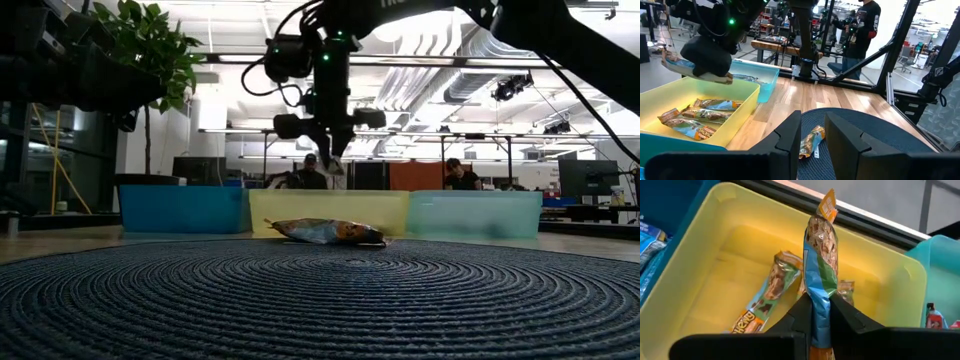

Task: Pick and place Granola Bars by type
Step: Put the yellow granola bar into the yellow bin

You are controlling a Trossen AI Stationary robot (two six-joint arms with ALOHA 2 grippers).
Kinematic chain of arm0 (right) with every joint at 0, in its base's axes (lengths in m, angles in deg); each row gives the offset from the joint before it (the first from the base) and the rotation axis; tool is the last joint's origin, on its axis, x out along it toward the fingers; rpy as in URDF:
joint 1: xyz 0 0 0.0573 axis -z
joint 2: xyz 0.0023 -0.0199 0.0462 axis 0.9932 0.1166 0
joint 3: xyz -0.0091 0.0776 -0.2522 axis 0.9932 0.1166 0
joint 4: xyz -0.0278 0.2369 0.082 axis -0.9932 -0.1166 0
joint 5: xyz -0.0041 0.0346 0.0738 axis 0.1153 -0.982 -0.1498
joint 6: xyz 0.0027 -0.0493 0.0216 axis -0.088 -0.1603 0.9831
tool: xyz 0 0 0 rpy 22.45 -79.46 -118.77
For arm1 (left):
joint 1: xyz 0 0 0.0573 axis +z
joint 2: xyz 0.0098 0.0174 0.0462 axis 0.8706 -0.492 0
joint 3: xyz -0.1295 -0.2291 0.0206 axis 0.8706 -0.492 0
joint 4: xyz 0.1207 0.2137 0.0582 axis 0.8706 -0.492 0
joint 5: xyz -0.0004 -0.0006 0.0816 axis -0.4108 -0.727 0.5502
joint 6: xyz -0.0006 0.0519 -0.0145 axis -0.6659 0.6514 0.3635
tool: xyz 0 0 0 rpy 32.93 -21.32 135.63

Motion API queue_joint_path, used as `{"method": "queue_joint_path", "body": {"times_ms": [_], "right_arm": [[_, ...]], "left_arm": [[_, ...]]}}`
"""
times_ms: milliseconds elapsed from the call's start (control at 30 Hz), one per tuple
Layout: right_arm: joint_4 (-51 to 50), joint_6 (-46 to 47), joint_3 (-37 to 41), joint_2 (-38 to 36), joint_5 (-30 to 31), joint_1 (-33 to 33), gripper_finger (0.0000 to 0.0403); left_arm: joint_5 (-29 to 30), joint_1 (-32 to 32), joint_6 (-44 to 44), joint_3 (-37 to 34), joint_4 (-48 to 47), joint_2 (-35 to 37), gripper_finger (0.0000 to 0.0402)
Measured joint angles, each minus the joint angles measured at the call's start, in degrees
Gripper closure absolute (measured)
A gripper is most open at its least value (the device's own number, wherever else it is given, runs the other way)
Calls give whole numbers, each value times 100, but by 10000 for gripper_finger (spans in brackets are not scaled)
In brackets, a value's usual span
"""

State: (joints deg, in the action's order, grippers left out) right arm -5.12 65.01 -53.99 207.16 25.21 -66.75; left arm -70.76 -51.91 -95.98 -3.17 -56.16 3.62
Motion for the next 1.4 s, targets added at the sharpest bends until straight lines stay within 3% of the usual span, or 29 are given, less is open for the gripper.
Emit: {"method": "queue_joint_path", "body": {"times_ms": [367, 833, 1033, 1267, 1400], "right_arm": [[181, 437, 911, 0, -460, 38, 362], [635, 233, 1007, 0, -341, 102, 313], [1145, -642, 957, -43, -746, 106, 301], [1600, -1940, 949, -597, -755, 22, 293], [1560, -2393, 951, -981, -1495, -6, 292]], "left_arm": [[0, -2, 1, 0, 0, -1, 319], [0, -2, -1, 0, 0, -1, 319], [0, -2, -1, 1, 0, -1, 319], [-2, -1, -2, 1, 0, -1, 319], [-1, -2, -2, 2, 0, 0, 319]]}}
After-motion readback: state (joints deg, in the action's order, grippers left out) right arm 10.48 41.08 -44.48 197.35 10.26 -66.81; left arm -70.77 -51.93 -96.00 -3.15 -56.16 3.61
